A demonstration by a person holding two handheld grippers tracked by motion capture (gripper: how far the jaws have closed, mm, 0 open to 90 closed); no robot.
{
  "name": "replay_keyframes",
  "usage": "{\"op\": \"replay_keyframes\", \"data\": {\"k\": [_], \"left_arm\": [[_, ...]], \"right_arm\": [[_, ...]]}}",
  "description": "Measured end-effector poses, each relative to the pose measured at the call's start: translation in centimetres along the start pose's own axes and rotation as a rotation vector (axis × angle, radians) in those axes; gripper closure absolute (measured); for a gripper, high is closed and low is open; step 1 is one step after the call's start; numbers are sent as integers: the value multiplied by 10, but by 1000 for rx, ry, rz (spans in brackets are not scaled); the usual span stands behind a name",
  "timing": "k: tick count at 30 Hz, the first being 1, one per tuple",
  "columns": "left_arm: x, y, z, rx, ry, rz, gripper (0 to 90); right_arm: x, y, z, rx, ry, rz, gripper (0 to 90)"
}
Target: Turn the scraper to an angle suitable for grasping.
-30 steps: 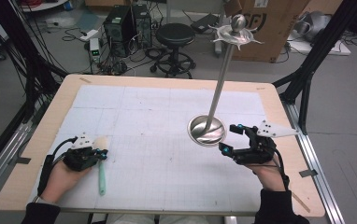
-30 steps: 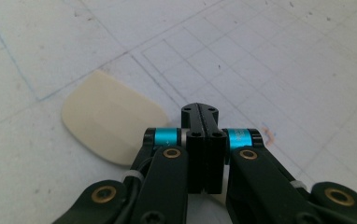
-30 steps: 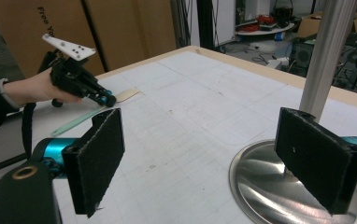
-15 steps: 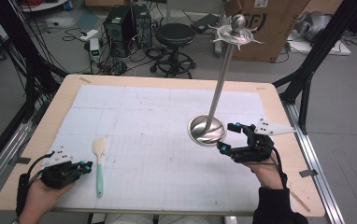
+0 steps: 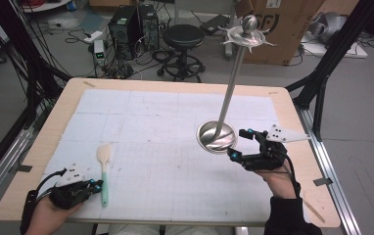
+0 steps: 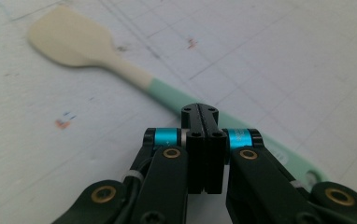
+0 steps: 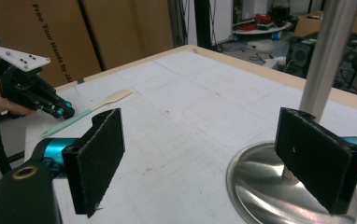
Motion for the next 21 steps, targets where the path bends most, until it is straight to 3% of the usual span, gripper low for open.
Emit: {"op": "replay_keyframes", "data": {"k": [2,8,10,12,13,17,21], "left_arm": [[-4,4,5,3,-24,-9,897],[-22,22,31,6,-38,53,897],[-24,25,35,6,-39,54,897],[-26,32,44,-1,-34,79,897],[-28,40,53,-5,-26,112,897],[-26,54,72,-25,-16,105,897],[-22,60,78,-44,-18,90,897]], "right_arm": [[0,-1,-2,-4,-5,1,150],[1,-2,-9,-14,-17,2,151],[2,-2,-11,-12,-19,2,151],[3,-3,-13,-11,-20,2,151],[3,-3,-13,-10,-21,4,151],[3,-6,-17,-6,-27,3,150],[3,-8,-19,-5,-33,12,150]]}}
Point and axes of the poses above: each handheld gripper's, and its own axes: z roughly forward along the jaws, y roughly out of its top, x roughly to its left, the point moved 4 cm from there along z, roughly forward along the jaws, and after that the axes turned 11 degrees about -z, right-handed, at the moved point
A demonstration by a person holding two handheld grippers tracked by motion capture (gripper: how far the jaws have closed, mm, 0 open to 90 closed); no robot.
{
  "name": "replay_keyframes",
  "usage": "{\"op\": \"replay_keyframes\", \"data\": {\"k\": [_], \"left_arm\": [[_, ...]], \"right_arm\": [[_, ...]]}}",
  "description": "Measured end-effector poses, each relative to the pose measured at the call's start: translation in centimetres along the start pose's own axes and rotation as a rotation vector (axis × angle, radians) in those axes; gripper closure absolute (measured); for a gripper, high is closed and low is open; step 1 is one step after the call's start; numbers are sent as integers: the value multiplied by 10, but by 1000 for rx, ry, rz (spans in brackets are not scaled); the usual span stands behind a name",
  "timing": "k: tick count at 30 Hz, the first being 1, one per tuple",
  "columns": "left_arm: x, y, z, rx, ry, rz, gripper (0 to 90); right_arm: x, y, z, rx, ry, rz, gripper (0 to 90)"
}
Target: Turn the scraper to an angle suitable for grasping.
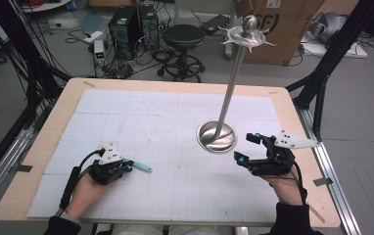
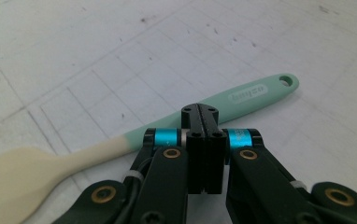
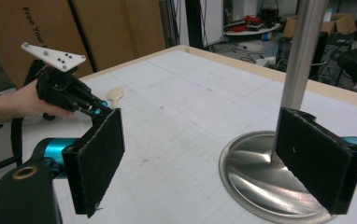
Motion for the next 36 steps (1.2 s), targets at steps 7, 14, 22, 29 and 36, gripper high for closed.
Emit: {"op": "replay_keyframes", "data": {"k": [7,14,22,29,36], "left_arm": [[40,13,-24,-32,102,-45,898],[82,24,-23,-29,165,-137,899],[97,28,-3,-3,204,-119,898],[101,25,4,30,229,-81,898],[95,22,1,57,230,-28,899]], "right_arm": [[-1,1,-4,-15,-4,3,151],[1,1,-1,-14,5,2,150],[5,1,-3,-25,9,10,150],[6,2,-12,-44,9,-2,150],[5,-1,-11,-36,12,7,150]]}}
Point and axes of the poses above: each handheld gripper's, and its own axes: z roughly forward along the jaws, y roughly out of its top, x roughly to its left, the point moved 4 cm from there along z, roughly forward along the jaws, and after that the axes turned 11 degrees about -z, right-handed, at the moved point
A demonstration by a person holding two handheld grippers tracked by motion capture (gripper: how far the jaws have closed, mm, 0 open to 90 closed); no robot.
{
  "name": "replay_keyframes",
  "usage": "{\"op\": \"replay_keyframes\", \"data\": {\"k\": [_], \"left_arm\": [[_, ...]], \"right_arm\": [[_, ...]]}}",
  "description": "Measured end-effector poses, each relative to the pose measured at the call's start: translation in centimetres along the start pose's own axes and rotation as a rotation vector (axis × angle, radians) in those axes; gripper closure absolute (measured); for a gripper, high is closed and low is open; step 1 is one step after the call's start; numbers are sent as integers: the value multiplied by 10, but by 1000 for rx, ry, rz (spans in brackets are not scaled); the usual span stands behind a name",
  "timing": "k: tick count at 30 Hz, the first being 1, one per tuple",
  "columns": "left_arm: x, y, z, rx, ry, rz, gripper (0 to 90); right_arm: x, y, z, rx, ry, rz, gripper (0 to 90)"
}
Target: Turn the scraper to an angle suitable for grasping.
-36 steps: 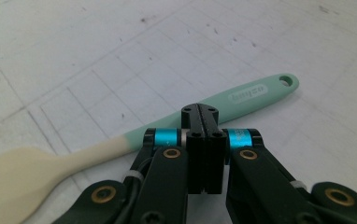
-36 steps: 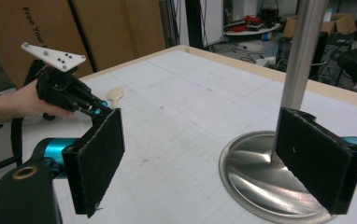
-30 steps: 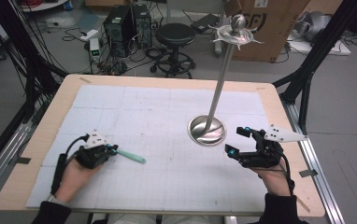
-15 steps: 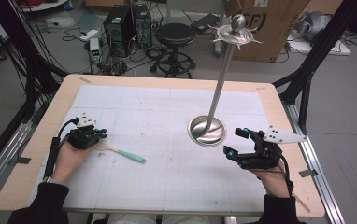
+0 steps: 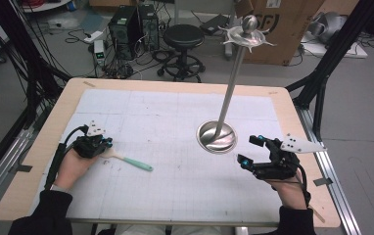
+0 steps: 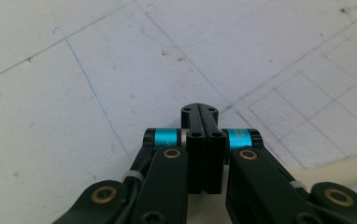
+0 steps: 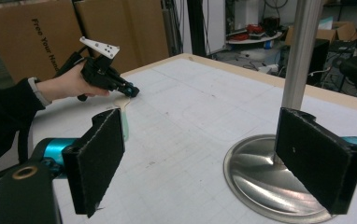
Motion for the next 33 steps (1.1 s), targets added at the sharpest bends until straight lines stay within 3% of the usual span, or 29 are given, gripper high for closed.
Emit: {"op": "replay_keyframes", "data": {"k": [6,10,22,25,29,33], "left_arm": [[-3,-2,-3,17,3,32,899],[-2,-5,-9,34,-42,6,899],[-10,-14,-25,84,-66,-14,900],[-14,-13,-29,50,-97,-1,898],[-17,-4,-29,-12,-108,-6,898],[-23,-5,-18,27,-148,-9,898]], "right_arm": [[1,0,4,9,10,-2,150],[-1,0,5,9,9,-8,150],[-2,0,11,19,19,-9,150],[-3,1,11,14,17,-10,151],[-4,2,11,10,15,-9,150],[-4,2,11,13,15,-12,150]]}}
Point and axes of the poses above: each handheld gripper's, and its own axes: z roughly forward along the jaws, y roughly out of its top, x roughly to its left, the point moved 4 cm from there along z, roughly forward along the jaws, and after that the axes turned 11 degrees about -z, right-handed, at the moved point
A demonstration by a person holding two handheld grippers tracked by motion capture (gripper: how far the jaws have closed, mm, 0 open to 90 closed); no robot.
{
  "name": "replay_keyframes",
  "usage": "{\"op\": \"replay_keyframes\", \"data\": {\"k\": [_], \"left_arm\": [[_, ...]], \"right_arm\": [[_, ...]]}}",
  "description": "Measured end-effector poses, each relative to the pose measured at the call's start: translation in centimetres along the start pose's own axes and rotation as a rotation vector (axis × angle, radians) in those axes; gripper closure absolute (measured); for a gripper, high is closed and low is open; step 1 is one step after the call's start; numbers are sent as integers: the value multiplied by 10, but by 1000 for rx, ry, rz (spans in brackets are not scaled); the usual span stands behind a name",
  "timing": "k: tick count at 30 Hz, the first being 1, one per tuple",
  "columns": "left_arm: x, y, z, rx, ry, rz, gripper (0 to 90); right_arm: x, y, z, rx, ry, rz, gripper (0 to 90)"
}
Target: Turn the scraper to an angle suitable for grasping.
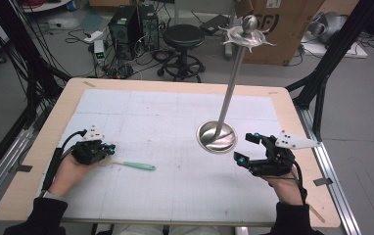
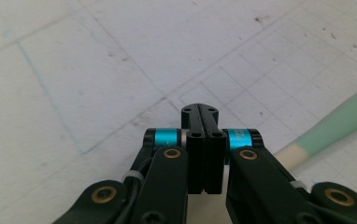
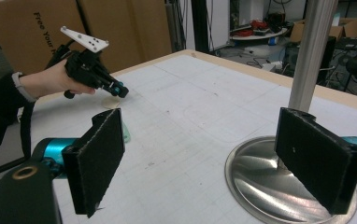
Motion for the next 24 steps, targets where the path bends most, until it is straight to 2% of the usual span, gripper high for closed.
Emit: {"op": "replay_keyframes", "data": {"k": [2,5,9,14,16,19,21,24], "left_arm": [[-2,-2,5,24,0,19,897],[-3,-3,6,22,3,31,897],[-5,-4,4,35,7,24,898],[-7,-7,0,55,-11,-1,898],[-8,-8,-1,56,-11,4,898],[-12,-9,-1,48,13,40,898],[-13,-10,-2,52,18,42,898],[-13,-12,-4,57,4,16,898]], "right_arm": [[1,0,1,2,3,-2,151],[1,-1,1,5,3,-2,150],[1,-3,4,16,6,0,150],[1,-3,5,17,9,-3,150],[1,-3,6,19,10,-4,150],[1,-3,8,23,16,-3,150],[1,-4,11,28,19,-3,150],[1,-3,14,29,26,-7,150]]}}
Point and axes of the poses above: each handheld gripper's, and its own axes: z roughly forward along the jaws, y roughly out of its top, x roughly to its left, the point moved 4 cm from there along z, roughly forward along the jaws, and after that the axes turned 11 degrees about -z, right-handed, at the moved point
